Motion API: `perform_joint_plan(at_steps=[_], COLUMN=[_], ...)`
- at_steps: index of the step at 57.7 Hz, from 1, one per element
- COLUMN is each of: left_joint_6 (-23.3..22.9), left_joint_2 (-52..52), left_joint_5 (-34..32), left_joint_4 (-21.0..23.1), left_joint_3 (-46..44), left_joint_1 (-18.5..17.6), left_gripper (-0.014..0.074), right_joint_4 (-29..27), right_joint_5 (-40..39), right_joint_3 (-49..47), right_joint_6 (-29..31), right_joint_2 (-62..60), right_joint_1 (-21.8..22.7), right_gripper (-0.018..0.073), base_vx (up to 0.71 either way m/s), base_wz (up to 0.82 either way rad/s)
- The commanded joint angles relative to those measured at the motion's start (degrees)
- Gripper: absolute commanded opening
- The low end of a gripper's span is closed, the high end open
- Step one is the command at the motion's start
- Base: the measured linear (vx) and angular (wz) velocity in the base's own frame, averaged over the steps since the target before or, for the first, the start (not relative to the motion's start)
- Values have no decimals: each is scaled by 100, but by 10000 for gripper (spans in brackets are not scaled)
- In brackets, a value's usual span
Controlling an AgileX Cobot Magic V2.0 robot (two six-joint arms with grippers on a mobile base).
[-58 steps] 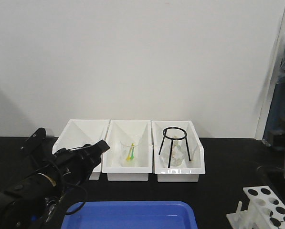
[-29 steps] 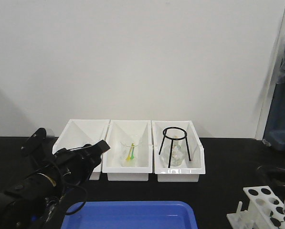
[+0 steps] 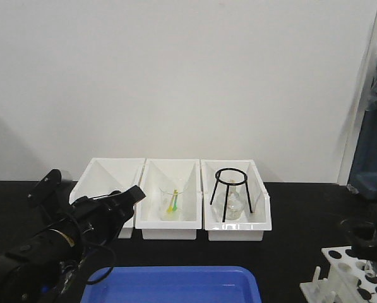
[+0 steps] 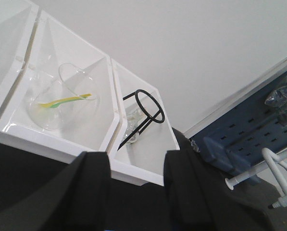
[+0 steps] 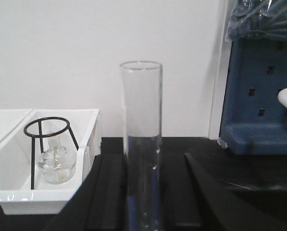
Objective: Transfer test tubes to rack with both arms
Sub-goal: 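Carry the tube upright with the right gripper over the white rack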
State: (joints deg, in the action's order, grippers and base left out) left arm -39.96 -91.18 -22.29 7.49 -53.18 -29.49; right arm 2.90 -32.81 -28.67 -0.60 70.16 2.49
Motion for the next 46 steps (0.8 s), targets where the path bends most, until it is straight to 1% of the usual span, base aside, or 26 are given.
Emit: perform_joint_plan(at_steps=[1, 7, 17, 28, 43, 46], left_joint_6=[-43, -43, -43, -43, -43, -43], left_joint_2=[253, 253, 253, 253, 253, 253], left_joint_5=[-438, -438, -439, -439, -439, -446], left_joint_4=[-2, -2, -2, -2, -2, -2], left_joint_3=[-200, -200, -200, -200, -200, -200], left_joint_1=[-4, -4, -4, -4, -4, -4], left_gripper=[411, 411, 411, 411, 411, 411], right_joint_4=[68, 69, 69, 120, 271, 238], right_joint_5=[-629, -1113, -1118, -1708, -1797, -2162], right_joint_3=[105, 331, 324, 324, 339, 486], right_joint_6=[-11, -5, 21, -52, -67, -172], right_joint_2=[-101, -101, 50, 607, 811, 811], right_joint_1=[28, 28, 28, 28, 28, 28], right_gripper=[-9, -9, -9, -9, -9, -9], base_vx=[0, 0, 0, 0, 0, 0], base_wz=[0, 0, 0, 0, 0, 0])
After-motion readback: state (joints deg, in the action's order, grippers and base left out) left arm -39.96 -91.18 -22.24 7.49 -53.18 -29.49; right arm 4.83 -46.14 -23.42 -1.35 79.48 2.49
